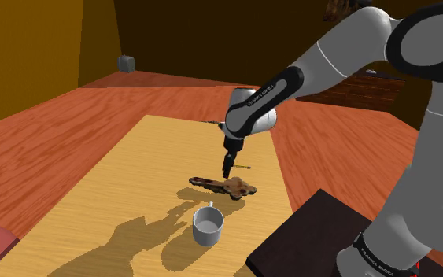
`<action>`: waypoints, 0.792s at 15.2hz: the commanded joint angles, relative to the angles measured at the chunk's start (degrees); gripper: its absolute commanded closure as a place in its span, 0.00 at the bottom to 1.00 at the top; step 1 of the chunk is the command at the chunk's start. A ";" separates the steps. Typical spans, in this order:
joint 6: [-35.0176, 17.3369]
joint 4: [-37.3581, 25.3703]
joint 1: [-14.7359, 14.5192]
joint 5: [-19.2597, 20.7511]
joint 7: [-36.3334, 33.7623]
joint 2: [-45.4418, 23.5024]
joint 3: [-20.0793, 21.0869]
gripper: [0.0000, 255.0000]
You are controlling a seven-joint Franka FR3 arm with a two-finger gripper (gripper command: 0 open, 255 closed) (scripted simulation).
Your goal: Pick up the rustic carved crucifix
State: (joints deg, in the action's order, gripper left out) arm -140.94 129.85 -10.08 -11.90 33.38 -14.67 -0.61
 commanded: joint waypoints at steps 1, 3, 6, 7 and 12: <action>-1.55 -2.56 -0.36 0.13 1.51 -4.31 0.71 0.00; -2.92 -4.93 -0.64 0.39 2.79 -8.25 1.28 0.00; -4.71 -5.17 -0.53 0.04 3.22 -10.29 1.48 0.00; -5.30 -5.27 -0.49 -0.07 3.36 -10.99 1.55 0.00; -7.35 -5.74 -0.33 -0.47 3.86 -13.52 1.81 0.00</action>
State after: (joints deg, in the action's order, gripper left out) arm -148.03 124.31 -10.43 -12.33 37.17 -27.74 1.17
